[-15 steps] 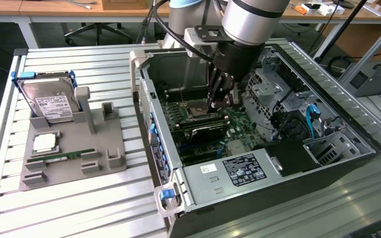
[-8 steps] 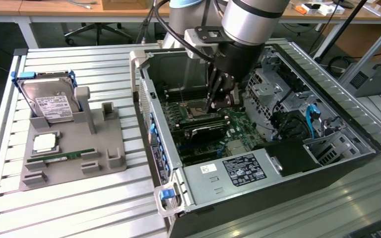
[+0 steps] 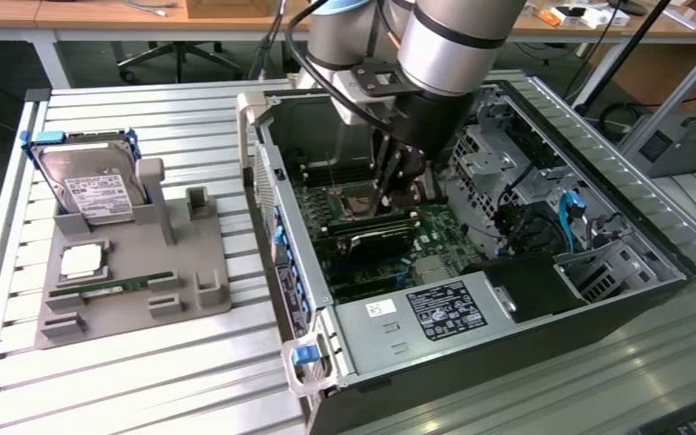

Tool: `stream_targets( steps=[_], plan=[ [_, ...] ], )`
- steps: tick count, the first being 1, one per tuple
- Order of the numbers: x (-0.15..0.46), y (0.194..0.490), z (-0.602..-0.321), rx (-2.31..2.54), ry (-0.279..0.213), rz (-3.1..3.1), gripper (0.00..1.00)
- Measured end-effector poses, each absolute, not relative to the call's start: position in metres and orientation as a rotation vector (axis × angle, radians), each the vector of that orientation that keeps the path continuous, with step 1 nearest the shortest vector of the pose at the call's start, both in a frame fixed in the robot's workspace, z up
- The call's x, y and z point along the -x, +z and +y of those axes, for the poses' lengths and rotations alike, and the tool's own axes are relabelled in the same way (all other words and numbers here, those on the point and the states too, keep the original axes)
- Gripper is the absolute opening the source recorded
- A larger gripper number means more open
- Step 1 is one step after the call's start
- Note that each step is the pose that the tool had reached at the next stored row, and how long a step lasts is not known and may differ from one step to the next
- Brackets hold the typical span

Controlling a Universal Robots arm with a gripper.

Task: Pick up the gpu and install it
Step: 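Press down on the gpu until it lock into place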

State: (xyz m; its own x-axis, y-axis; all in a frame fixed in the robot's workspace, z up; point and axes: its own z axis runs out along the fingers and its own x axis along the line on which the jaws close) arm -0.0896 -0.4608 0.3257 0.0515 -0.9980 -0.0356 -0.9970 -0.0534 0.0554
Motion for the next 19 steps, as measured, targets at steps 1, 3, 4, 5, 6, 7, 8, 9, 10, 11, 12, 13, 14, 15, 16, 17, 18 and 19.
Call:
stream_targets(
  steps=[1,3,4,5,6,7,8,9,10,11,12,13,14,15,16,17,18,19],
  plan=[
    [0.090,0.324,-0.461,-2.266,-0.100,-2.150,0.11],
    [0.091,0.320,-0.461,-2.266,-0.100,-2.150,0.11],
    [0.092,0.318,-0.461,-2.266,-0.100,-2.150,0.11],
    [0.092,0.316,-0.461,-2.266,-0.100,-2.150,0.11],
    [0.093,0.315,-0.461,-2.266,-0.100,-2.150,0.11],
    [0.093,0.313,-0.461,-2.266,-0.100,-2.151,0.11],
    [0.094,0.311,-0.460,-2.266,-0.100,-2.151,0.11],
    [0.094,0.309,-0.460,-2.266,-0.100,-2.150,0.11],
    [0.094,0.307,-0.460,-2.266,-0.100,-2.150,0.11],
    [0.095,0.305,-0.460,-2.266,-0.100,-2.150,0.11],
    [0.095,0.302,-0.460,-2.266,-0.100,-2.150,0.11],
    [0.095,0.301,-0.460,-2.266,-0.100,-2.150,0.11],
    [0.095,0.300,-0.459,-2.266,-0.100,-2.150,0.11],
    [0.095,0.299,-0.457,-2.266,-0.100,-2.150,0.11],
    [0.095,0.299,-0.456,-2.266,-0.100,-2.151,0.11],
    [0.095,0.298,-0.455,-2.266,-0.100,-2.150,0.11],
    [0.096,0.298,-0.454,-2.266,-0.100,-2.151,0.11],
    [0.096,0.296,-0.453,-2.266,-0.100,-2.151,0.11]
  ],
)
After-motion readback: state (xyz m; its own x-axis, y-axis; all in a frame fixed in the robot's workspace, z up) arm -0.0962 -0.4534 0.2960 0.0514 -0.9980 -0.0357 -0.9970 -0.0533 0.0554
